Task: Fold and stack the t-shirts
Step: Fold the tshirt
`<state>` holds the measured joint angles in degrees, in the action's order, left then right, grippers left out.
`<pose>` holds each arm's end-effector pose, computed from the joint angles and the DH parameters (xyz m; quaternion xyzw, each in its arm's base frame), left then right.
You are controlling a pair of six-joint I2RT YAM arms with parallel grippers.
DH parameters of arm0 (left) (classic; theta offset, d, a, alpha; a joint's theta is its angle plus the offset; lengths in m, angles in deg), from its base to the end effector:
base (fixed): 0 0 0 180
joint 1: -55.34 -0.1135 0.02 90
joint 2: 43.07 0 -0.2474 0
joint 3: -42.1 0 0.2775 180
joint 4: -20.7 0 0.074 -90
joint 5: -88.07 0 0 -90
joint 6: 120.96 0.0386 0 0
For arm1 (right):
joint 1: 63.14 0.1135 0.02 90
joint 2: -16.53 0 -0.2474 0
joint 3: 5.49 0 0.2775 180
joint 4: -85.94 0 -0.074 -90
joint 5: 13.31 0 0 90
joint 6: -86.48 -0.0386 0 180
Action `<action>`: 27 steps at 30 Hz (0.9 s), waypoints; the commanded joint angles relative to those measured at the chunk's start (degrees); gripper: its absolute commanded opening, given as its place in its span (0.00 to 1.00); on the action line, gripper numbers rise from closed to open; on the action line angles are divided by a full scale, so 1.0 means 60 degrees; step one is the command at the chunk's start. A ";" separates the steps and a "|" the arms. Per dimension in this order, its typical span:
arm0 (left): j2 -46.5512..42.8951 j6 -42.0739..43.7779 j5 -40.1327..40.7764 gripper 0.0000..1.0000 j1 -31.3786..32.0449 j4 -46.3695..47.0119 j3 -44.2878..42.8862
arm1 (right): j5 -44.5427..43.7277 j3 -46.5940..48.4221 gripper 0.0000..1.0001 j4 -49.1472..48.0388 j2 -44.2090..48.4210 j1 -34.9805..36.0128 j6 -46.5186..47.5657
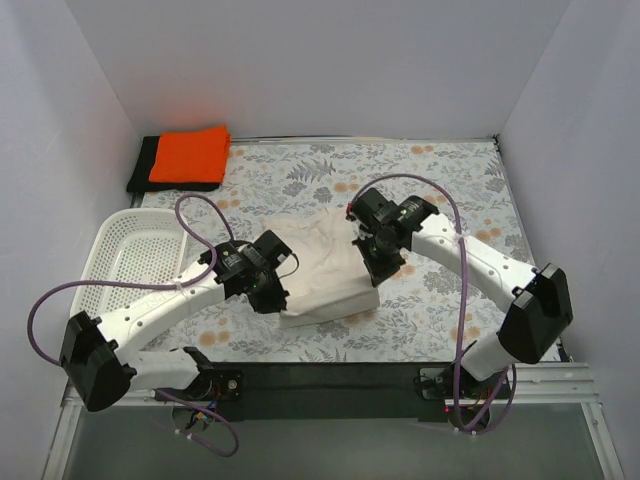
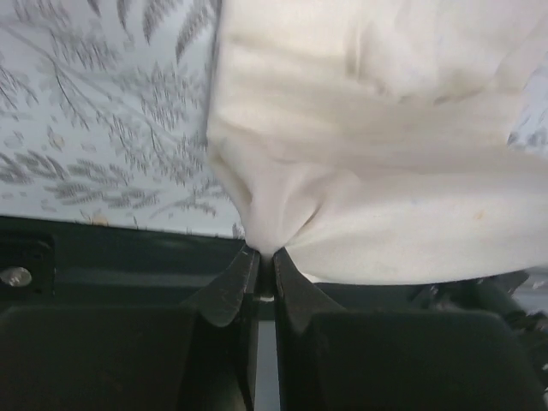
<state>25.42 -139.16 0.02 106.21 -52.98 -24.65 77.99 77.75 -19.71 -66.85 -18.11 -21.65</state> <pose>0.1493 -0.1815 0.2263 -0.4776 0.8692 -0.1217 0.0396 0.2108 0.2122 0.2501 -0.2319 0.9633 0.0802 0.1091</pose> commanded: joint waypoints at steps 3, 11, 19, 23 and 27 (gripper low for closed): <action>0.0523 0.1480 0.2524 0.00 -0.1607 0.0350 -0.1048 | -0.2090 0.2631 0.01 -0.0011 -0.1496 -0.0255 0.0955; 0.1299 0.2871 0.3497 0.00 -0.3012 0.2565 -0.1166 | -0.2369 0.4407 0.01 -0.1404 -0.2788 -0.0431 0.1440; 0.1753 0.3971 0.3585 0.00 -0.3527 0.4279 -0.1196 | -0.2370 0.4203 0.01 -0.2312 -0.3096 -0.1016 0.1411; 0.2090 0.4088 0.3454 0.00 -0.3674 0.4879 -0.1079 | -0.2238 0.4071 0.01 -0.2825 -0.3213 -0.1178 0.1410; 0.2632 0.4235 0.3453 0.00 -0.3776 0.5393 -0.1005 | -0.2106 0.4027 0.01 -0.3088 -0.3564 -0.1368 0.1264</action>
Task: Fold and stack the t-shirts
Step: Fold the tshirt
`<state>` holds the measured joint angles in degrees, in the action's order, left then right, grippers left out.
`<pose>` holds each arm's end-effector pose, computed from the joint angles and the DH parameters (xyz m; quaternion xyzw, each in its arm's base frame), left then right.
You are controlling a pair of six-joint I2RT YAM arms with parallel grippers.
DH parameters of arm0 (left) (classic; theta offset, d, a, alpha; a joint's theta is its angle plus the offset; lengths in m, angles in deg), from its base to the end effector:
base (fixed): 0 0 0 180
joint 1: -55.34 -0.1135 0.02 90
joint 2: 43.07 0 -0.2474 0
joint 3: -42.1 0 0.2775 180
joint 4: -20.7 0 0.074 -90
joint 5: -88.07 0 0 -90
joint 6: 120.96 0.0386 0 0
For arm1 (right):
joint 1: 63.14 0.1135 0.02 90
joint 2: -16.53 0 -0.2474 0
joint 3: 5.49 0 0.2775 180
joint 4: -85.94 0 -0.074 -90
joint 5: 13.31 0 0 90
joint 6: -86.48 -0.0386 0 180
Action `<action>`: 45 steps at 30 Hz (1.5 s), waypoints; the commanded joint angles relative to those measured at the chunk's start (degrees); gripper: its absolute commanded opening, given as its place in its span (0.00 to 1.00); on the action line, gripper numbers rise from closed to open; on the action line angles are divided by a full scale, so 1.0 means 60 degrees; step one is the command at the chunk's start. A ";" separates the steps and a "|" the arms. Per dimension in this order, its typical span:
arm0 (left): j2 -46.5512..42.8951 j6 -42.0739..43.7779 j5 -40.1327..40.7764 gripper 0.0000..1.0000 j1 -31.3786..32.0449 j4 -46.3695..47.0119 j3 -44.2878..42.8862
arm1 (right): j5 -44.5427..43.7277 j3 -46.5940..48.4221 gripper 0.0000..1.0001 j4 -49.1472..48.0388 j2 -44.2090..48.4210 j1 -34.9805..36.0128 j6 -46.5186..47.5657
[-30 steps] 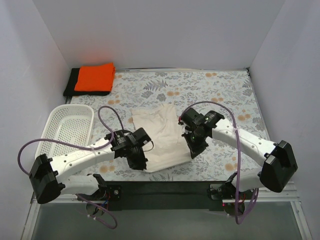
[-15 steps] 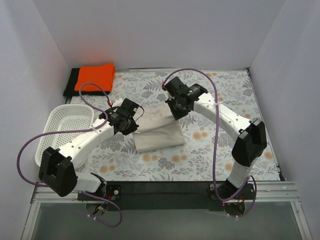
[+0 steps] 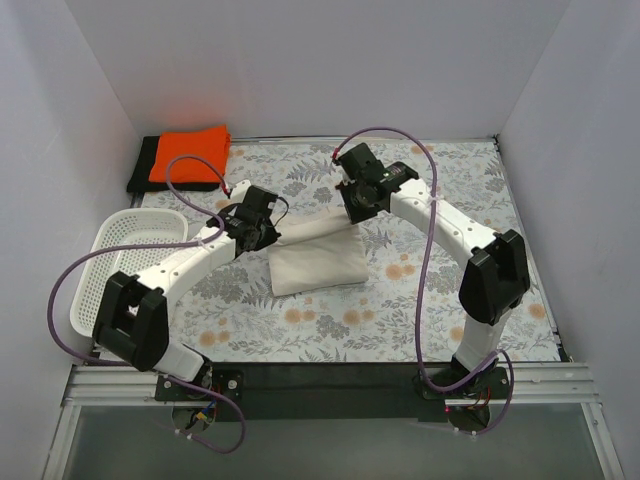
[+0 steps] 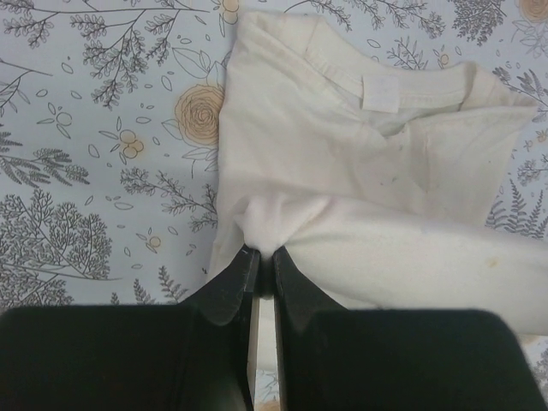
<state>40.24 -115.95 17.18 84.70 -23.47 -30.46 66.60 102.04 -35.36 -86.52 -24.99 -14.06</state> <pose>0.2915 -0.1495 0.2170 -0.4830 0.8083 -0.1639 0.2941 0.3329 0.2529 0.2853 -0.2000 0.9270 0.0499 0.3133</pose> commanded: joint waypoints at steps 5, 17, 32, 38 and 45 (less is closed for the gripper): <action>0.0734 0.0352 0.0886 0.00 -0.0309 0.0651 -0.0051 | -0.0062 -0.0518 0.01 -0.1183 -0.0637 -0.0338 0.0014; 0.1291 0.0951 0.1092 0.00 -0.0456 0.1823 0.0447 | -0.0194 -0.1016 0.01 -0.1990 -0.1254 -0.0646 -0.0234; 0.1701 0.0835 0.1223 0.00 -0.0470 0.2570 0.0769 | -0.0692 -0.1529 0.01 -0.2707 -0.1400 -0.0690 -0.0307; 0.2199 0.1068 0.1604 0.14 -0.0485 0.2746 0.0608 | -0.0824 -0.1647 0.16 -0.3044 -0.1795 -0.0704 -0.0439; 0.0944 0.1655 0.1342 0.57 -0.0470 0.2513 0.0213 | -0.0722 -0.1587 0.39 -0.3103 -0.1006 -0.0690 -0.0542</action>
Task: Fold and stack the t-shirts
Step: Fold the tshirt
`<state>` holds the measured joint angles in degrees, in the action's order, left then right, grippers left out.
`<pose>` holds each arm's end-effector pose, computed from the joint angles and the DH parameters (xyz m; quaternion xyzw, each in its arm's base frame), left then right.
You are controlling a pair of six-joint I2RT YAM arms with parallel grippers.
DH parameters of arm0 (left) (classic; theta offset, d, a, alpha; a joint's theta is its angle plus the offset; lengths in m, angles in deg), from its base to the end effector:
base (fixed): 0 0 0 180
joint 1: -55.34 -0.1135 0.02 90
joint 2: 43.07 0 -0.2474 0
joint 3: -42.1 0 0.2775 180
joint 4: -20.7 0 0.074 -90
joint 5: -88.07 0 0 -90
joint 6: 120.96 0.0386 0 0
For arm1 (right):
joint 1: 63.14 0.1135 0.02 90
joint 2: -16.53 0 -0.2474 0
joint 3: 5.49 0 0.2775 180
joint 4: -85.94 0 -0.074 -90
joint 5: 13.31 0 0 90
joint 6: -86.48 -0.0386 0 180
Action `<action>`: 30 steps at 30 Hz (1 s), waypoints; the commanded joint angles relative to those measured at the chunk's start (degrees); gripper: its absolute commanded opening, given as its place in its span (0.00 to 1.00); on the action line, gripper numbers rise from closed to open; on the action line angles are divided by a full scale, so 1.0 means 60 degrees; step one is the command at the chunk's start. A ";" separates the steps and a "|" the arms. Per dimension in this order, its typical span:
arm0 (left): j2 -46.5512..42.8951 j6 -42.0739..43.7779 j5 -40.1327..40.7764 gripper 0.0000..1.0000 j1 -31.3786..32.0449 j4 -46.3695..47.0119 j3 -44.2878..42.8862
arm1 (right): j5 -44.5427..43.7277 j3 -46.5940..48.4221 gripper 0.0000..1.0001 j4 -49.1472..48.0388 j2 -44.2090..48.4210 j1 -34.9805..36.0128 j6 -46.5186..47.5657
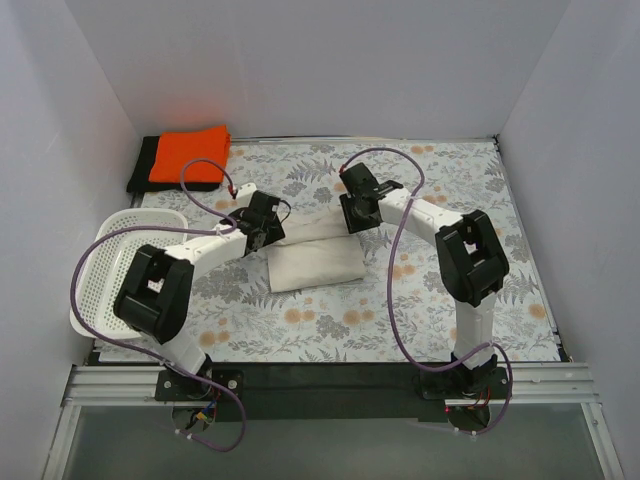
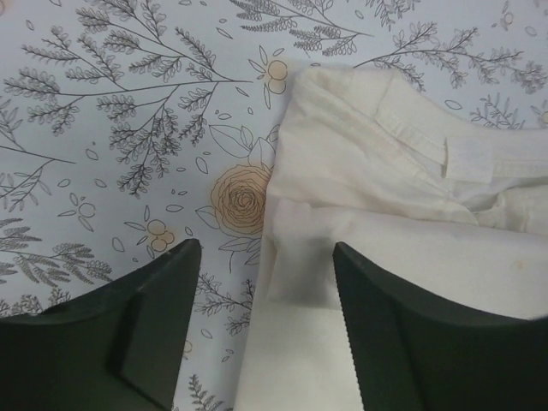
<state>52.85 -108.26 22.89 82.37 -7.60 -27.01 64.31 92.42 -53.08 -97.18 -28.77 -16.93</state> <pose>0.3241 -0.1472 0.1450 -0.4541 0.8161 -0.1055 0.3415 0.3742 0.2459 0.1710 -0.1430 0.9424 0.0206 0.3017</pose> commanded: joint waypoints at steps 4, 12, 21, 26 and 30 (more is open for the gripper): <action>-0.2461 0.0330 -0.0166 0.66 0.0080 -0.0601 -0.0042 | 0.0609 -0.0628 0.40 -0.0791 0.1912 0.0087 0.0300; -0.3360 0.0548 -0.0840 0.75 0.0110 0.0159 0.1614 | 0.1975 -0.1362 0.43 -0.1687 0.2194 0.0160 0.1750; -0.2191 0.1631 -0.1616 0.71 -0.0490 0.2429 0.1879 | 0.2751 -0.0924 0.45 -0.2082 0.1477 -0.0424 0.2894; -0.1033 0.2013 -0.1895 0.57 -0.0871 0.2913 0.1089 | 0.3279 -0.0455 0.43 -0.2112 0.0906 -0.0499 0.2865; 0.0052 0.2262 -0.1998 0.42 -0.1033 0.3031 0.0270 | 0.3382 -0.0307 0.42 -0.2214 0.0569 -0.0601 0.2631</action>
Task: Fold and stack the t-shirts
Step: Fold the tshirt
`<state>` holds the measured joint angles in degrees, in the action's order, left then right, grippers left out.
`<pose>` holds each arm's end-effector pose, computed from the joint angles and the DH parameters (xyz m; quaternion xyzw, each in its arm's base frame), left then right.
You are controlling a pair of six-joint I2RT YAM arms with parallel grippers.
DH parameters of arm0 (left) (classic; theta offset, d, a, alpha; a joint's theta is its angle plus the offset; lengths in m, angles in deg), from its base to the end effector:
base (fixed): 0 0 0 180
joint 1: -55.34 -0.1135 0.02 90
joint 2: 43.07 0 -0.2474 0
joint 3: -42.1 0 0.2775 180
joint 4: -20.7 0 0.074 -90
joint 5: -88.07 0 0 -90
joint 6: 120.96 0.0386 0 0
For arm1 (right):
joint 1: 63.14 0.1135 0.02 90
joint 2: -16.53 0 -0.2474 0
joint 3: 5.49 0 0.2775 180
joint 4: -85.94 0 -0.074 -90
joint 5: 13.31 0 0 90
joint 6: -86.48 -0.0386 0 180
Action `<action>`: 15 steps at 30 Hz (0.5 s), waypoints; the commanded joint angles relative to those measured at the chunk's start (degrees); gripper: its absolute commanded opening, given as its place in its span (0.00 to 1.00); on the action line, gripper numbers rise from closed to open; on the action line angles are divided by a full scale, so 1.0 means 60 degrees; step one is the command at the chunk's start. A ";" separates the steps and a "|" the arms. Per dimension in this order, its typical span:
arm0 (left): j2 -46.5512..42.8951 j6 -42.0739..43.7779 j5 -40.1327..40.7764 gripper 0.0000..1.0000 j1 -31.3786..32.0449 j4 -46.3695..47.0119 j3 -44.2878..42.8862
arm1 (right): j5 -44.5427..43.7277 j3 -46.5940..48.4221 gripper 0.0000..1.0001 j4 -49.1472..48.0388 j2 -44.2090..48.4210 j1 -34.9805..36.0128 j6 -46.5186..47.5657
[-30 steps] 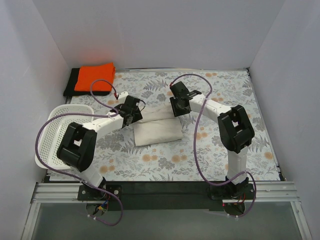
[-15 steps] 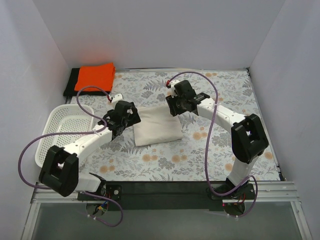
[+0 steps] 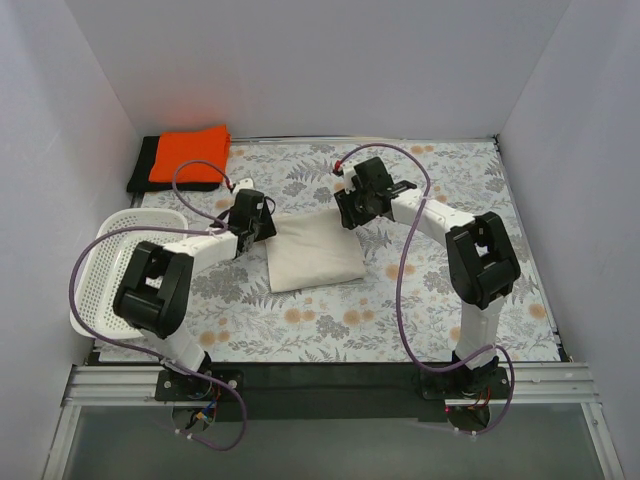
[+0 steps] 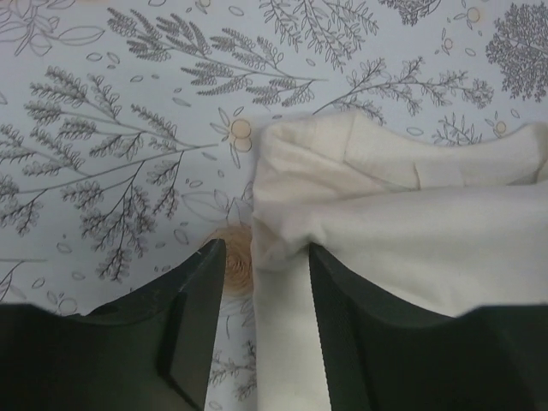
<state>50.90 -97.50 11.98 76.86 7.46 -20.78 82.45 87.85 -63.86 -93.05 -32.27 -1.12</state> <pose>0.3332 -0.1214 0.1391 -0.3937 0.8272 -0.1875 0.3545 0.3815 0.2326 0.1875 -0.2834 0.8833 0.1363 0.3477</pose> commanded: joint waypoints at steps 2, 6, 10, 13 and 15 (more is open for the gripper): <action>0.0902 0.0602 -0.0165 0.39 -0.0144 0.0565 -0.1106 | 0.0373 0.0498 0.42 -0.0447 -0.0237 -0.0019 -0.0047; 0.1446 0.0617 -0.0355 0.31 -0.0144 0.0594 -0.1781 | 0.0344 0.0527 0.42 -0.0462 -0.0282 -0.0121 -0.0179; 0.1696 0.0544 -0.0313 0.29 -0.0144 0.0478 -0.2192 | 0.0461 0.0615 0.41 -0.0506 -0.0107 -0.0165 -0.0340; 0.1478 0.0485 -0.0019 0.35 -0.0144 0.0171 -0.2338 | 0.1133 0.0761 0.41 -0.0550 -0.0018 -0.0223 -0.0823; 0.0982 0.0369 0.0010 0.50 -0.0144 -0.0194 -0.2412 | 0.1818 0.0952 0.41 -0.0652 -0.0003 -0.0253 -0.1187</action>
<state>61.46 -94.88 10.47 76.27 8.60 -33.06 87.02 90.10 -65.08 -94.63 -33.34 -4.80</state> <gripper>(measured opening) 0.462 0.411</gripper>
